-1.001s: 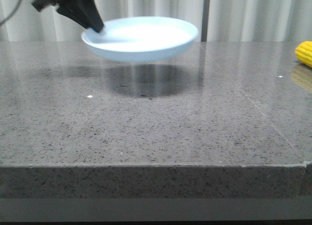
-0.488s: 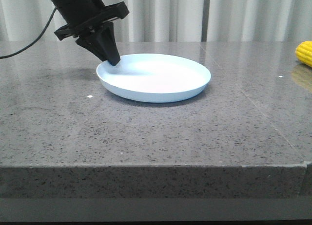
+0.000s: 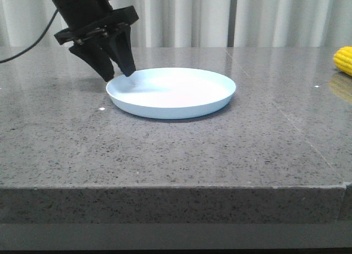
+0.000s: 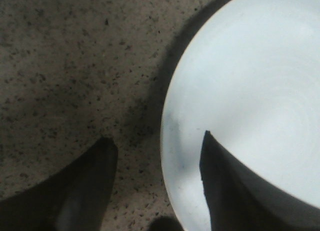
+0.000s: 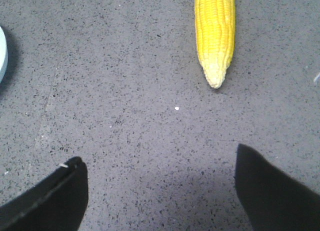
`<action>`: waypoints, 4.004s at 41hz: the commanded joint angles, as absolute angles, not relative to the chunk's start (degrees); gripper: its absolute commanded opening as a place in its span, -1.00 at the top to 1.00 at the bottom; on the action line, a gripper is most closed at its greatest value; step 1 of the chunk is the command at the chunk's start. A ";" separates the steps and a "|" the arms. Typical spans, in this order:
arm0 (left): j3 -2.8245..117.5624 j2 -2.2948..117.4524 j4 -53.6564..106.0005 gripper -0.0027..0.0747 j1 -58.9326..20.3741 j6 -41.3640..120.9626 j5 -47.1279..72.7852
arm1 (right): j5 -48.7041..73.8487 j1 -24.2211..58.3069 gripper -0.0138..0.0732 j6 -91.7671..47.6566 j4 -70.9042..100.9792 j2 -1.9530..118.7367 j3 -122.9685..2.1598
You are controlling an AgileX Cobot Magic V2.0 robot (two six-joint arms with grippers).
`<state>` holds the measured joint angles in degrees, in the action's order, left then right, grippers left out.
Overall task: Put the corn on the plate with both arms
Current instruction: 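Open the left gripper and raise it away from the plate, then lower the open right gripper over the yellow corn cob, then close the right gripper on the corn cob and lift it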
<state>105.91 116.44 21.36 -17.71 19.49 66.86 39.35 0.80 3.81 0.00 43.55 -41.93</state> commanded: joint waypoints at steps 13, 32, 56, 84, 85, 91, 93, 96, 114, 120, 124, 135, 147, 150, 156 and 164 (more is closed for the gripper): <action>107.48 98.45 0.00 -0.08 -29.17 7.05 67.47 | 35.41 0.48 -0.75 3.41 -0.98 43.66 -43.88; 81.96 68.90 -13.08 -0.08 -45.16 -7.78 57.88 | 35.41 0.48 -0.75 3.41 -0.98 43.66 -43.88; 48.69 34.30 -12.15 -0.08 -45.16 -12.61 49.81 | 34.93 0.48 -0.75 3.41 -0.98 43.66 -43.88; 45.91 29.20 -12.74 -0.08 -45.16 -12.61 49.81 | 44.09 0.48 -0.75 3.37 -2.08 47.94 -51.30; 45.91 29.20 -12.74 -0.08 -45.16 -12.61 49.81 | 45.38 0.48 -0.75 3.37 -2.60 48.74 -52.63; 45.91 29.20 -12.74 -0.08 -45.16 -12.61 49.81 | 50.45 0.47 -0.75 3.37 -4.85 55.84 -59.50; 45.91 29.20 -12.74 -0.08 -45.16 -12.61 49.81 | 51.36 0.42 -0.75 3.37 -5.19 58.58 -61.94; 45.91 29.20 -12.74 -0.08 -45.16 -12.61 49.81 | 52.34 -0.13 -0.75 3.42 -5.14 62.60 -66.07; 45.91 29.20 -12.74 -0.08 -45.16 -12.61 49.81 | 62.90 -9.09 -0.75 -3.46 5.13 87.59 -91.00; 45.91 29.20 -12.74 -0.08 -45.16 -12.61 49.81 | 62.83 -9.09 -0.75 -3.58 5.02 93.89 -96.01; 45.91 29.20 -12.74 -0.08 -45.16 -12.61 49.81 | 61.17 -9.09 -0.75 -3.58 3.87 97.64 -98.14; 45.91 29.20 -12.74 -0.08 -45.16 -12.61 49.81 | 53.15 -9.09 -0.75 -3.58 0.00 104.01 -99.20; 45.91 29.20 -12.74 -0.08 -45.16 -12.61 49.81 | 47.53 -9.09 -0.75 -3.58 0.33 108.23 -99.20; 45.91 29.20 -12.74 -0.08 -45.16 -12.61 49.81 | 47.53 -9.09 -0.75 -3.58 0.38 109.12 -99.20; 45.91 29.20 -12.74 -0.08 -45.16 -12.61 49.81 | 47.53 -9.09 -0.73 -3.58 0.43 110.22 -99.20; 45.91 29.20 -12.74 -0.08 -45.16 -12.61 49.81 | 47.59 -9.09 -0.01 -3.58 1.10 110.29 -99.20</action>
